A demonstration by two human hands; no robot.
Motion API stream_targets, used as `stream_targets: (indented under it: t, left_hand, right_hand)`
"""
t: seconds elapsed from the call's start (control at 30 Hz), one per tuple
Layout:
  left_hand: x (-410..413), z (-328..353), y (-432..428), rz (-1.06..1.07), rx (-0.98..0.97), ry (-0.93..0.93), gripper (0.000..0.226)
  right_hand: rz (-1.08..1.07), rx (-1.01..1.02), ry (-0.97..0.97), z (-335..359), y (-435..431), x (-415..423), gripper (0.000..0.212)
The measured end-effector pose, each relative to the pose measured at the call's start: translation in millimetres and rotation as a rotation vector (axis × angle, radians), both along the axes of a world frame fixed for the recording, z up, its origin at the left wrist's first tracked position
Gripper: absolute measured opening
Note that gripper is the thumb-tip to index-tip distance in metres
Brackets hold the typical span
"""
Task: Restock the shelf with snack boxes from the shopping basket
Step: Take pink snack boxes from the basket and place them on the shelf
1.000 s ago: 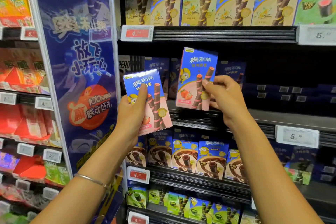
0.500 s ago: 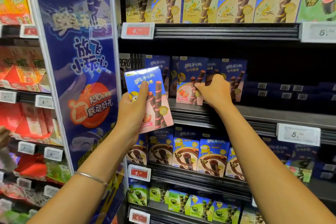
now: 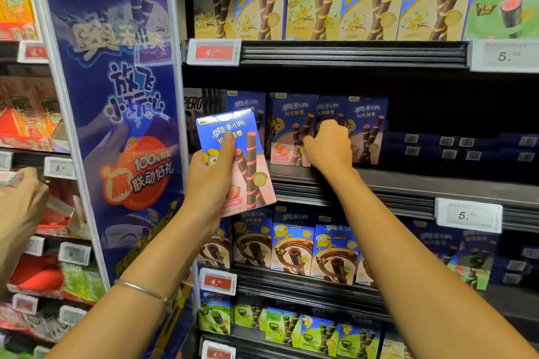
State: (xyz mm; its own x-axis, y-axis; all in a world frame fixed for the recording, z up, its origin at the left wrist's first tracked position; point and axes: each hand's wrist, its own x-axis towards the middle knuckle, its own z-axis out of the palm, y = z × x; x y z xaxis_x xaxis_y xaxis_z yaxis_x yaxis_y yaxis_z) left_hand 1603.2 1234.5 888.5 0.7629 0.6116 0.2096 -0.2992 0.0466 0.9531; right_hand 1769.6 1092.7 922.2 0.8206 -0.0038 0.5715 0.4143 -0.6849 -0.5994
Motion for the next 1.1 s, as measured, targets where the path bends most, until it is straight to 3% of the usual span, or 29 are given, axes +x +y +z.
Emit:
stream_targets:
  t: [0.73,0.9,0.97,1.03,1.1]
  left_hand:
    - [-0.1,3.5,-3.1,-0.057,0.009,-0.005,0.066]
    - [2.9,0.8,0.1,-0.065,-0.001,-0.029,0.062]
    - [5.3,0.3,-1.2,-0.073,0.001,-0.045,0.056]
    - [9.5,0.3,-4.9,-0.084,0.025,-0.083,0.038]
    - [13.7,2.7,-12.1,-0.092,0.051,-0.118,0.028]
  right_hand:
    - [-0.013,0.010,0.015,0.9,10.4,8.4,0.014]
    - [-0.019,0.064,-0.026,-5.7,-3.8,-20.9,0.046]
    - [0.157,0.272,-0.037,-5.4,-11.8,-45.1,0.043]
    - [0.470,0.460,0.129,-1.5,-18.7,-71.9,0.036]
    - [0.644,0.347,0.270,0.5,-23.2,-92.0,0.036]
